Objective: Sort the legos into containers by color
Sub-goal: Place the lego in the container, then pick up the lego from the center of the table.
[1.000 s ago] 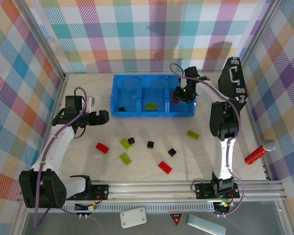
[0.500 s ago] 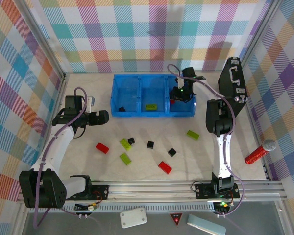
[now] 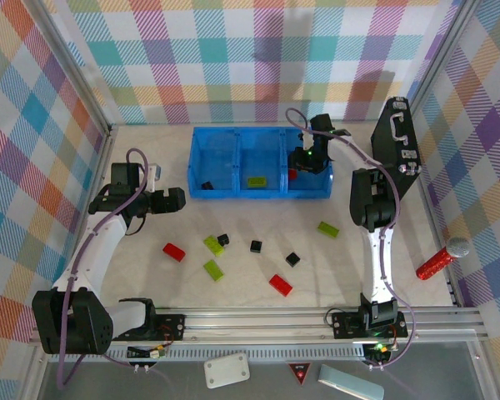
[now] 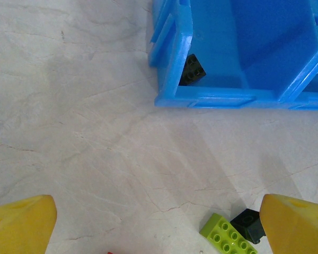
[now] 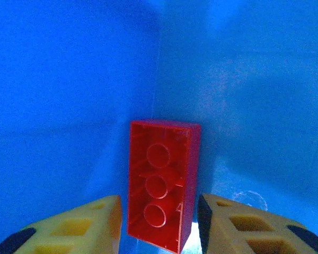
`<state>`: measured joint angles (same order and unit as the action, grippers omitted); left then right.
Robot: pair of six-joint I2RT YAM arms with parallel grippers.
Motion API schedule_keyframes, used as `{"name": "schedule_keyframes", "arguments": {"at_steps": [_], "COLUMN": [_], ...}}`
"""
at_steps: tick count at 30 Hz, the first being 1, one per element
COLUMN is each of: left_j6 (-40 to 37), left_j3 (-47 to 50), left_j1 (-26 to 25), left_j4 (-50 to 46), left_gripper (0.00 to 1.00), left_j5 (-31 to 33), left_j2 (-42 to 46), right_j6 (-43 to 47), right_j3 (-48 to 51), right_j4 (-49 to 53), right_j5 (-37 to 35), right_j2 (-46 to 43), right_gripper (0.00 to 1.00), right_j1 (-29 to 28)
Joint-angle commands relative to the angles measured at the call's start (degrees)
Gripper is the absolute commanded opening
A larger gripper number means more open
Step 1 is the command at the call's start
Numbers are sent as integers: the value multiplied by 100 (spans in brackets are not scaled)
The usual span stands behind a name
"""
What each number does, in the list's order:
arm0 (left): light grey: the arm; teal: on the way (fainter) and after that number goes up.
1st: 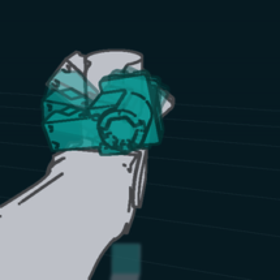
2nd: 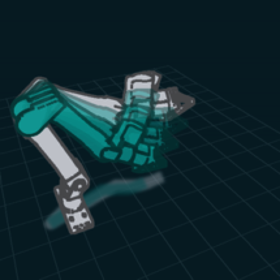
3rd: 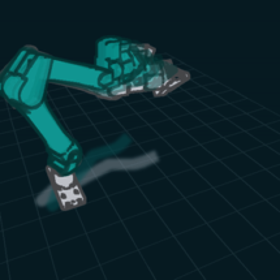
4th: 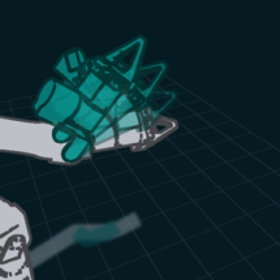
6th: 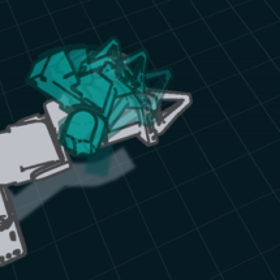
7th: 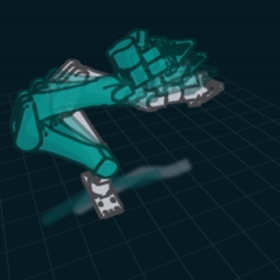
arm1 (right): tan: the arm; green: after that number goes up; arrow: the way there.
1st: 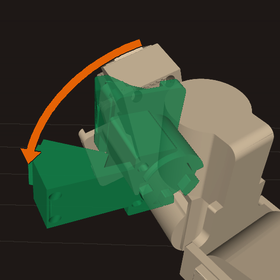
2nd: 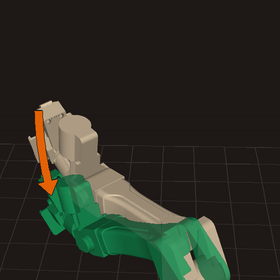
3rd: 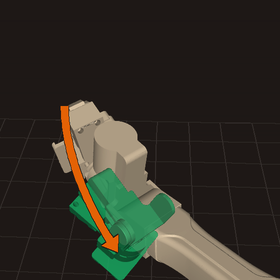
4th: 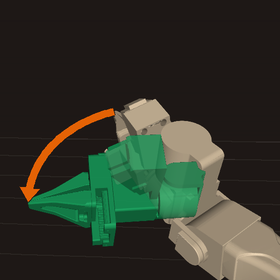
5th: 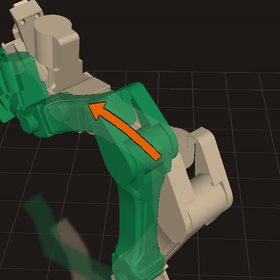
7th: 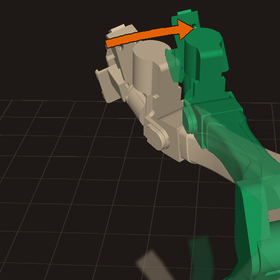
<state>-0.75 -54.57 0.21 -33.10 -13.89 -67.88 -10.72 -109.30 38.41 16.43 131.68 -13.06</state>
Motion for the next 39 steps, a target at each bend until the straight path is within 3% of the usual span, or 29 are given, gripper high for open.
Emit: {"name": "schedule_keyframes", "arguments": {"at_steps": [1,10,16,20,32,39], "left_j6": [-51,-44,198,293,1253,1776], "left_j3": [-1,30,-154,-170,-330,-269], "left_j1": [69,67,67,57,17,-435], "left_j4": [-144,-135,-348,-370,-1051,-1371], "left_gripper": [98,98,98,98,96,91], "left_j5": [9,-93,257,-72,237,566], "left_j2": [64,91,-183,-244,-208,-43], "right_j6": [-44,-83,-105,-205,-374,-507], "right_j3": [-190,71,825,1461,3229,3894], "right_j4": [63,254,264,176,147,78], "right_j5": [212,62,-43,-13,-356,-385], "right_j2": [-182,-759,-1503,-2081,-3821,-4495], "right_gripper": [44,44,45,45,45,45], "right_j1": [-4,-12,-12,-29,-384,-443]}}
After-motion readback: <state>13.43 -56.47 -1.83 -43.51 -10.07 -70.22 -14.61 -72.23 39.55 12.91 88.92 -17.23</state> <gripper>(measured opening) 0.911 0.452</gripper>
